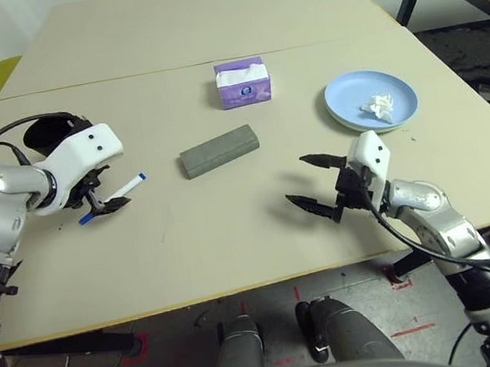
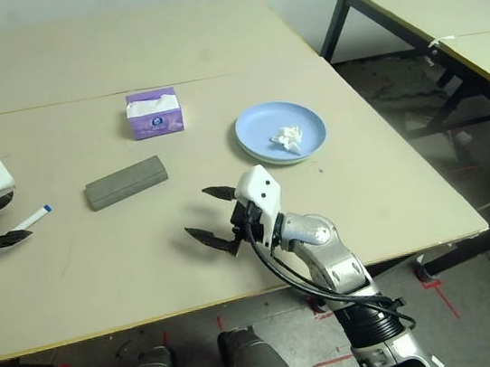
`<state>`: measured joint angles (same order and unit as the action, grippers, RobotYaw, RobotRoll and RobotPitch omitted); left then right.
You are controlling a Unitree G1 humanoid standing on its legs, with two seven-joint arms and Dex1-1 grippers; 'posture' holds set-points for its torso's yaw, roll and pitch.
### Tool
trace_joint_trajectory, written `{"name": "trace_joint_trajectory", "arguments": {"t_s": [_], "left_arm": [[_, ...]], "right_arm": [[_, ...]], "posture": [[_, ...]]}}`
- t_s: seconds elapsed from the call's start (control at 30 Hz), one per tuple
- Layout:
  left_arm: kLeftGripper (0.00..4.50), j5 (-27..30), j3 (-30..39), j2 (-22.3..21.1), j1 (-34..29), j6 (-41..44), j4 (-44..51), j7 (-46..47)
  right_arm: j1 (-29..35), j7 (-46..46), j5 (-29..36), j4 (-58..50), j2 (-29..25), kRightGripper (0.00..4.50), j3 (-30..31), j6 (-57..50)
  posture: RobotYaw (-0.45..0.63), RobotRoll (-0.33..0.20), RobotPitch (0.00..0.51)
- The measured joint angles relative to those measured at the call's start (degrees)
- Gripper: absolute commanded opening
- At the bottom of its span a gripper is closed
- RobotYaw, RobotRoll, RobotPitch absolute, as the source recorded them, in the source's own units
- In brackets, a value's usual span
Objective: Organize and tidy the items on the table.
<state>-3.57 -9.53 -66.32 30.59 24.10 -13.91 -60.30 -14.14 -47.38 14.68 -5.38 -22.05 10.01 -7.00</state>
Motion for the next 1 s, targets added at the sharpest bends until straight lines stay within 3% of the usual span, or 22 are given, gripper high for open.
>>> {"name": "trace_joint_trajectory", "arguments": {"t_s": [0.33,0.83,1.0], "left_arm": [[4.48,-3.5,-0.6,3.8,2.1,5.1,-5.0,1.2],[4.48,-7.3,-1.0,7.7,5.0,-1.1,-15.5,2.6],[2.84,-6.8,-0.4,8.5,4.4,-1.3,-15.6,1.7]], "right_arm": [[-0.1,-0.1,0.0,-1.0,-0.8,4.50,0.0,-0.6],[-0.3,0.6,0.0,-3.2,-0.9,4.50,0.0,-1.8],[-0.3,0.9,0.0,-3.3,-1.0,4.50,-0.1,-1.9]], "posture": [[-0.14,0.000,0.140],[-0.15,0.000,0.134],[-0.14,0.000,0.137]]}}
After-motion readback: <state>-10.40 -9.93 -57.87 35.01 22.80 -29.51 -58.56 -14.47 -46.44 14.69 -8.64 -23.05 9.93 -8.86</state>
